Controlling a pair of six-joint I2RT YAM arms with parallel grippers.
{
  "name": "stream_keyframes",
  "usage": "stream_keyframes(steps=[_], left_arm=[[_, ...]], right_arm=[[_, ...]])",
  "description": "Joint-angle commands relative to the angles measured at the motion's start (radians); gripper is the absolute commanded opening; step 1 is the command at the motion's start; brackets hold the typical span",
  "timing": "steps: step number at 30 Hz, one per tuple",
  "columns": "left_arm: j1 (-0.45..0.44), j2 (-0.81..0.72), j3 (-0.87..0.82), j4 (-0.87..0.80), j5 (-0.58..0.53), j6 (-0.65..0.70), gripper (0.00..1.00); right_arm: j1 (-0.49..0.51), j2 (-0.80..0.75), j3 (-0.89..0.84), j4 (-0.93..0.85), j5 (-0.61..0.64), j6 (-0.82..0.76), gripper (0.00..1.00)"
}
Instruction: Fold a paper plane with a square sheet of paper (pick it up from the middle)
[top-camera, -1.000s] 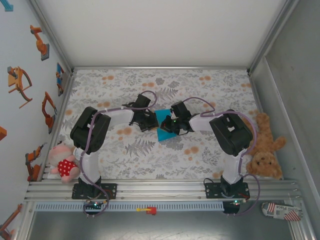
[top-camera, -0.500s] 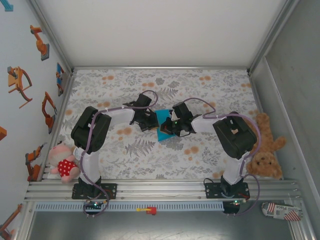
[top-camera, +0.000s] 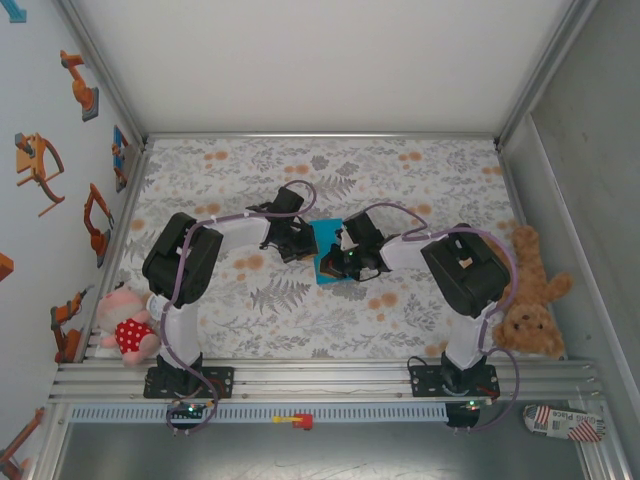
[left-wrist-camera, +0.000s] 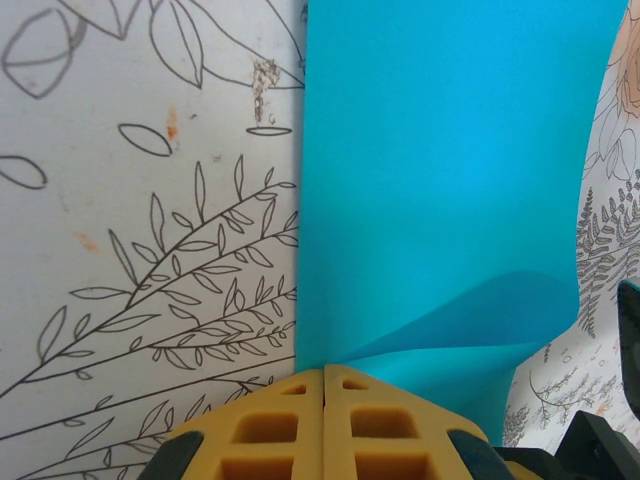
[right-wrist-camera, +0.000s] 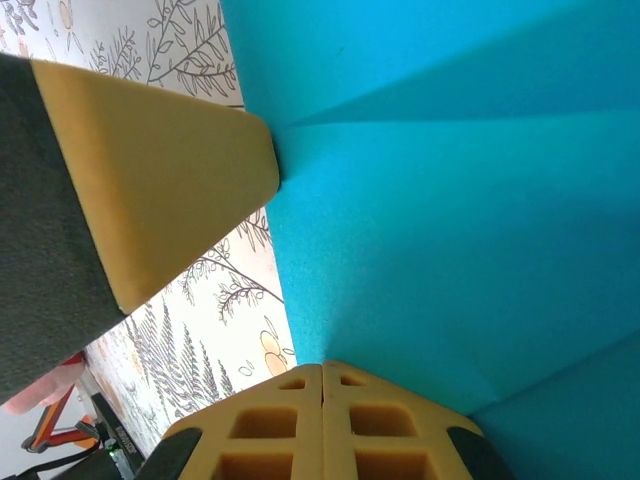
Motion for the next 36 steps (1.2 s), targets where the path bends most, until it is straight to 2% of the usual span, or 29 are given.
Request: stream_keyframes(steps=[1, 9, 26, 32, 36], left_arm=[[0.002, 0.053, -0.015, -0.091, -0.079, 0.017, 0.00], [0.003, 0.054, -0.015, -0.091, -0.081, 0.014, 0.00], [0.002, 0.057, -0.019, -0.087, -0.076, 0.014, 0.00], [0.002, 0.056, -0.020, -0.086, -0.074, 0.014, 0.00], [0.002, 0.055, -0.018, -0.085, -0.074, 0.016, 0.00]], right_arm=[[0.007, 0.009, -0.002, -0.014, 0.016, -0.027, 0.00], [0.032, -0.071, -0.030, 0.000, 0.002, -0.044, 0.00], [0.062, -0.029, -0.042, -0.049, 0.043, -0.051, 0.00], [0.063, -0.120, -0.037, -0.052, 0.040, -0.064, 0.00], [0.049, -0.166, -0.029, -0.100, 0.117, -0.082, 0.00]])
